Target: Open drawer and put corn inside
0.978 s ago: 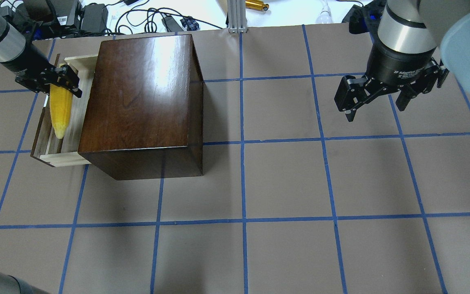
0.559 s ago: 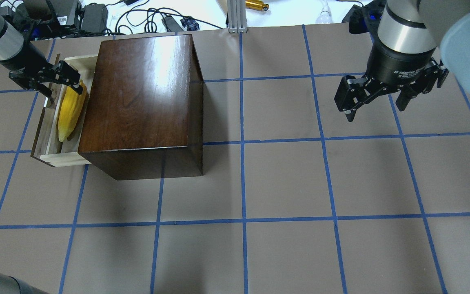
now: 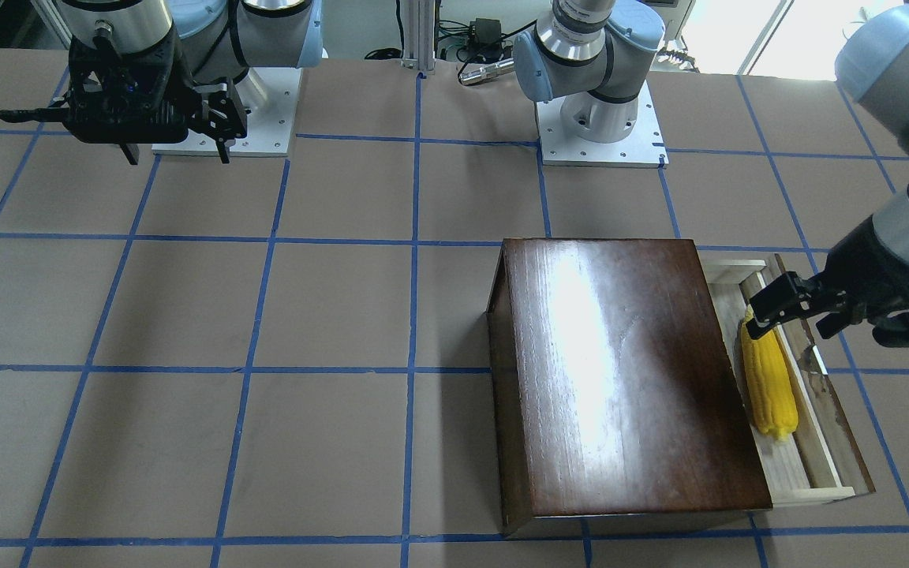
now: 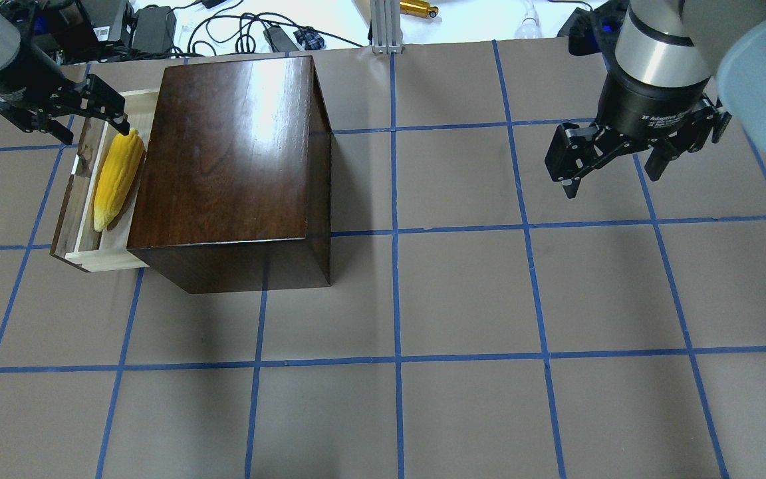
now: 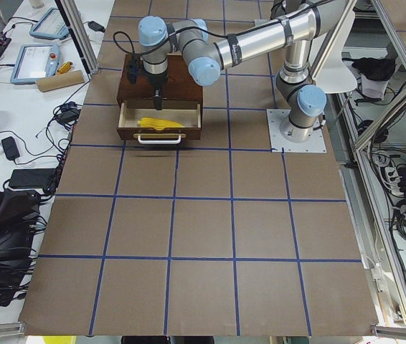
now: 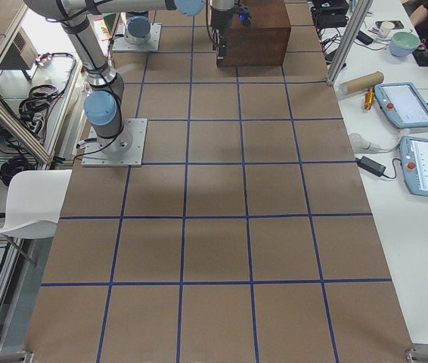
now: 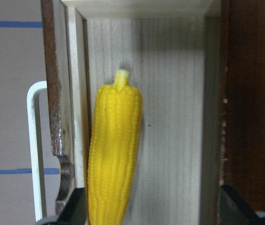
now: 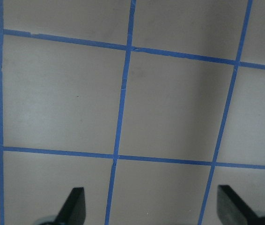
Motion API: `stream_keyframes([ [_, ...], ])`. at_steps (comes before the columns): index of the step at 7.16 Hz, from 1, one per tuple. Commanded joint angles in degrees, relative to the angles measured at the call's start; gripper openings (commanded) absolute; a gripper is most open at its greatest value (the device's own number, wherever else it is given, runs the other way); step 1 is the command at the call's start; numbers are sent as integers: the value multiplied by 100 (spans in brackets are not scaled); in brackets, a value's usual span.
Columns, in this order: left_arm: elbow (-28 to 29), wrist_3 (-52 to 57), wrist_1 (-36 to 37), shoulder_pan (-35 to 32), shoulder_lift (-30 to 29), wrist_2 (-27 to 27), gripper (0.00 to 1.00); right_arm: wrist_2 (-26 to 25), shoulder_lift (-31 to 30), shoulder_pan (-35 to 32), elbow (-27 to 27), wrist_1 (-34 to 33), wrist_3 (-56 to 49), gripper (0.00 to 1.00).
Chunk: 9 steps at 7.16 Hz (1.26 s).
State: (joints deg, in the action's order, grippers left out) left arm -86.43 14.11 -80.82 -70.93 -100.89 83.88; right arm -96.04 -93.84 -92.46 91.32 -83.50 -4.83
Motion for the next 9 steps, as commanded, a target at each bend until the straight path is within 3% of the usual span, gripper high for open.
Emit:
stream_keyframes([
  [1,265,-1010,-862,-620,437,23,100,7,6,0,0,0,0,100],
  [3,214,-1278,-954,-1524,675,662,100,7,-3,0,0,0,0,100],
  [4,188,-1505,-962,-1833,641,708,100,7,-3,0,0,0,0,100],
  [9,153,-1429,-962,-2038,851,656,100,7,-3,0,0,0,0,100],
])
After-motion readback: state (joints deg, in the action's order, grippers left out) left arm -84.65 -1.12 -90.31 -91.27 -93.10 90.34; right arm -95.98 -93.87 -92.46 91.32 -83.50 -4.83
